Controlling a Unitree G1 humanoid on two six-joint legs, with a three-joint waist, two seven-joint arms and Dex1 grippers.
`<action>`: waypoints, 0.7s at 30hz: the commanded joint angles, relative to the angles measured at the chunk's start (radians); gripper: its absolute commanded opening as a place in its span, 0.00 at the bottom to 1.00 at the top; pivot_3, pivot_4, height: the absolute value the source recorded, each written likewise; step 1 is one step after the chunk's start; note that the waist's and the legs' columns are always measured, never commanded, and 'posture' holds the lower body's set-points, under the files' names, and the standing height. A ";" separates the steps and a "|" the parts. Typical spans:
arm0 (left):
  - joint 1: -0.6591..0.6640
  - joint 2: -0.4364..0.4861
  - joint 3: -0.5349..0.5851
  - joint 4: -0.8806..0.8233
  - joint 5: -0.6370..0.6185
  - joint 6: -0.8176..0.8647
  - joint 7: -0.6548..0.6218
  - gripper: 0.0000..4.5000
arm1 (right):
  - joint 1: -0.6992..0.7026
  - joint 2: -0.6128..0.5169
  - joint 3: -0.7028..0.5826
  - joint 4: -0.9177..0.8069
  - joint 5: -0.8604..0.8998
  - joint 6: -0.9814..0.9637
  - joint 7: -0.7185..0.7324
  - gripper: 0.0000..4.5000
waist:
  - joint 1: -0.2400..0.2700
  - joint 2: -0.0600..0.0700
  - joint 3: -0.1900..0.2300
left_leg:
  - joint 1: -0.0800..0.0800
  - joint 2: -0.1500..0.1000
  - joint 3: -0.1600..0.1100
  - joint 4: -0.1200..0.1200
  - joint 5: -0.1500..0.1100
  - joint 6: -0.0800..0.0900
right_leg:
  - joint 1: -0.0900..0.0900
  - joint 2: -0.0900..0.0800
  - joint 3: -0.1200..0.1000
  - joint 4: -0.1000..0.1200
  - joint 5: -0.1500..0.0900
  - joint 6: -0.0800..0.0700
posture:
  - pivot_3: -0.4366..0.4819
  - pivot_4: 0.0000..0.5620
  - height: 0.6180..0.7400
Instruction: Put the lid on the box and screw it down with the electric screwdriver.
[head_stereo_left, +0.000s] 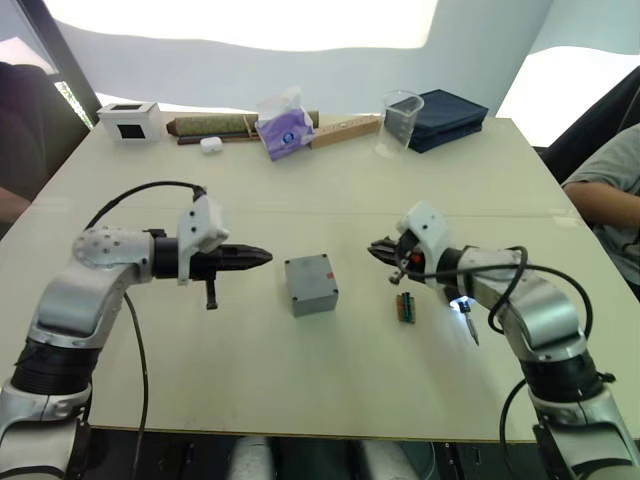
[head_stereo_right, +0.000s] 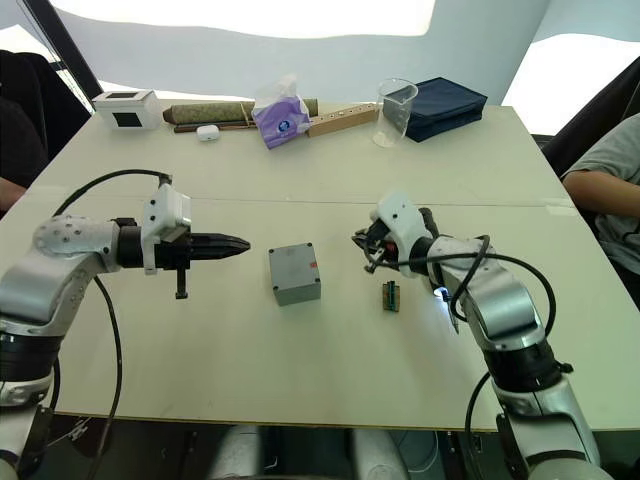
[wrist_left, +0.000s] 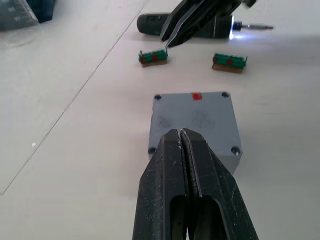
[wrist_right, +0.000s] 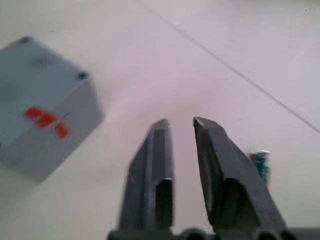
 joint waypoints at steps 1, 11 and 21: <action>-0.056 0.002 0.006 -0.019 -0.003 -0.010 0.019 0.00 | -0.068 0.041 -0.029 0.095 0.001 0.023 -0.048 0.52 | -0.001 0.000 0.000 | 0.000 0.000 0.000 0.000 0.000 0.000 | 0.000 0.000 0.000 0.000 0.000 0.000 | 0.48 0.27 1.00; -0.126 -0.082 -0.043 0.024 -0.020 0.013 0.042 0.00 | -0.154 0.097 -0.058 0.325 0.002 -0.008 -0.083 0.52 | -0.003 0.000 0.000 | 0.000 0.000 0.000 0.000 0.000 0.000 | 0.000 0.000 0.000 0.000 0.000 0.000 | 0.48 0.27 1.00; -0.122 -0.106 -0.074 0.069 0.008 -0.016 0.038 0.00 | -0.181 0.112 -0.064 0.388 0.002 -0.039 -0.091 0.52 | -0.005 0.000 0.000 | 0.000 0.000 0.000 0.000 0.000 -0.001 | -0.001 0.000 0.000 0.000 0.000 0.000 | 0.48 0.27 1.00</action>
